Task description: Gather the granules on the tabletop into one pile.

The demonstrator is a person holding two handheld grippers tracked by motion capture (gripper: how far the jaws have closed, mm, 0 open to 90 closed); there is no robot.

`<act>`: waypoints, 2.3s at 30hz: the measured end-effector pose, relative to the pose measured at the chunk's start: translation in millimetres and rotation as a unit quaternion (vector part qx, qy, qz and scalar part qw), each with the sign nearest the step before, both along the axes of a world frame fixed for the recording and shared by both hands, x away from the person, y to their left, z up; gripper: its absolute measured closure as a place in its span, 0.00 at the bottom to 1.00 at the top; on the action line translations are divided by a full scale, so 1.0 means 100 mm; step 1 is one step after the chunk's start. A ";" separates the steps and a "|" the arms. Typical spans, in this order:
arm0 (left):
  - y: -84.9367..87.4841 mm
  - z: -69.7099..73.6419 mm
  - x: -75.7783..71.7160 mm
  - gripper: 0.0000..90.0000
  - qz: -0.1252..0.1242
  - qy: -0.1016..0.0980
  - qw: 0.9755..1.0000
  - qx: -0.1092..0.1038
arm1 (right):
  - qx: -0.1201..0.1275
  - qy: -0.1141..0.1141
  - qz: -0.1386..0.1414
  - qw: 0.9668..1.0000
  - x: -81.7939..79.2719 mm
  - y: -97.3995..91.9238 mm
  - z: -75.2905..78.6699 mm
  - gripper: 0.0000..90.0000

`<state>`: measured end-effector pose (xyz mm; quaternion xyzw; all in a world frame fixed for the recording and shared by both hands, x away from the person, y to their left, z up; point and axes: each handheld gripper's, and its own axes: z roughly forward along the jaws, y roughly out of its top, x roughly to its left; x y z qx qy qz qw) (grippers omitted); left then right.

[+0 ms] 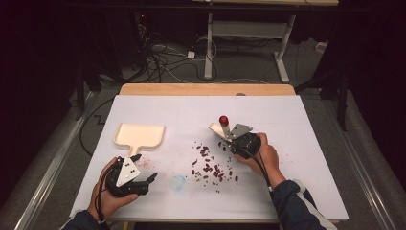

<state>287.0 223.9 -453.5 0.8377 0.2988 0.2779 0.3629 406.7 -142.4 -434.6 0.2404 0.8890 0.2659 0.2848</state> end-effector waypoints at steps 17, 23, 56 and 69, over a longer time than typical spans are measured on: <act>-0.01 0.03 -0.03 0.22 -0.007 -0.004 1.000 0.006 | -0.003 -0.017 0.083 0.996 -0.45 0.21 0.10 0.75; 0.02 0.04 -0.04 0.22 -0.001 -0.006 1.000 0.002 | 0.037 -0.038 0.074 0.996 -0.50 0.09 0.34 0.75; 0.07 0.06 -0.03 0.22 0.006 -0.003 1.000 -0.003 | 0.119 0.166 0.191 0.960 -0.62 0.25 0.07 0.75; 0.04 0.03 -0.01 0.22 0.001 0.005 1.000 0.003 | 0.117 0.135 0.167 0.970 -0.39 0.13 0.17 0.75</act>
